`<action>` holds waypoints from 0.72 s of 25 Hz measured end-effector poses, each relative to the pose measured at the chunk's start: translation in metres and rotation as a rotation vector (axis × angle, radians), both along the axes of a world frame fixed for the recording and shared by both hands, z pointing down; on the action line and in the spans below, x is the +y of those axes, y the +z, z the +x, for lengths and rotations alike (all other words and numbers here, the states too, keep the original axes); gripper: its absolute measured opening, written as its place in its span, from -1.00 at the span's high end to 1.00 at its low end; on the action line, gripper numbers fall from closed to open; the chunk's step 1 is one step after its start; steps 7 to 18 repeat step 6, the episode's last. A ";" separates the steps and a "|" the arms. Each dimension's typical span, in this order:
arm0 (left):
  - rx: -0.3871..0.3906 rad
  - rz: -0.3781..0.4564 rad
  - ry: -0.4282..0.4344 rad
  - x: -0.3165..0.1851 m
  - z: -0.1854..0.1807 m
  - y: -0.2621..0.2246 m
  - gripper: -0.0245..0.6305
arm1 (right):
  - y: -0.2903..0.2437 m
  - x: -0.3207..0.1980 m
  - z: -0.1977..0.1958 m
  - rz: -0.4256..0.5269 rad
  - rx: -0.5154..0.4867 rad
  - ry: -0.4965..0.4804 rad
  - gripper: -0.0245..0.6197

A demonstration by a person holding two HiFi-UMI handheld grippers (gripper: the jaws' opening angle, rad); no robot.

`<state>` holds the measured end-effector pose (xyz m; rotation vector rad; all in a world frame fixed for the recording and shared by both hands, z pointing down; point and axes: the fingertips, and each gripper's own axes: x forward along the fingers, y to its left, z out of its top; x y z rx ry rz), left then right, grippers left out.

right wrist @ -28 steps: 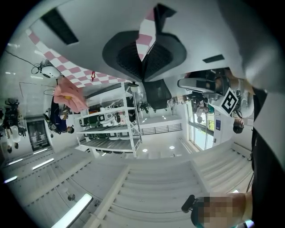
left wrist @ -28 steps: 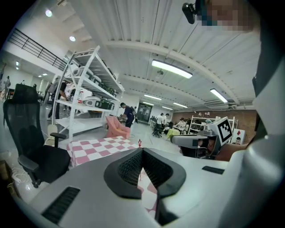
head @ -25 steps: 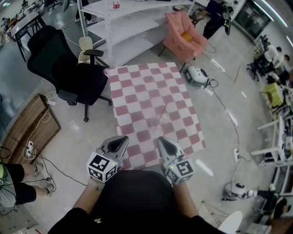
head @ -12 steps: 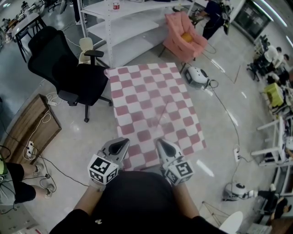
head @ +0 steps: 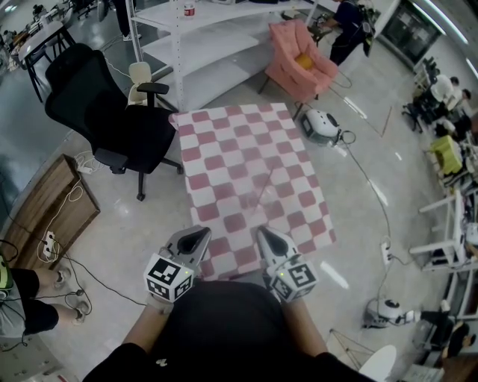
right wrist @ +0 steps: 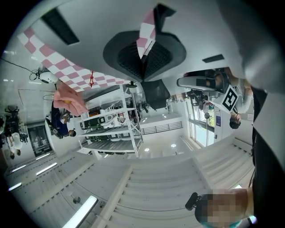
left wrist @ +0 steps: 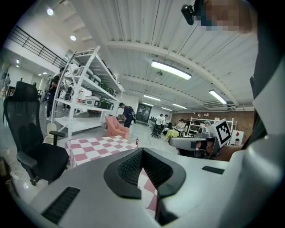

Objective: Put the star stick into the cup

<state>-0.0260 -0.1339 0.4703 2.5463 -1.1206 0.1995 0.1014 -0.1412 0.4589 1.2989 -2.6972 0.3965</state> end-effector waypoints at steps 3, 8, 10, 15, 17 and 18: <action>0.000 -0.002 -0.004 -0.001 0.000 0.001 0.80 | 0.002 -0.001 -0.001 -0.001 0.002 -0.004 0.86; -0.001 -0.001 -0.005 -0.003 0.001 0.001 0.81 | 0.005 -0.002 0.001 -0.017 0.005 0.002 0.86; -0.001 -0.001 -0.005 -0.003 0.001 0.001 0.81 | 0.005 -0.002 0.001 -0.017 0.005 0.002 0.86; -0.001 -0.001 -0.005 -0.003 0.001 0.001 0.81 | 0.005 -0.002 0.001 -0.017 0.005 0.002 0.86; -0.001 -0.001 -0.005 -0.003 0.001 0.001 0.81 | 0.005 -0.002 0.001 -0.017 0.005 0.002 0.86; -0.001 -0.001 -0.005 -0.003 0.001 0.001 0.81 | 0.005 -0.002 0.001 -0.017 0.005 0.002 0.86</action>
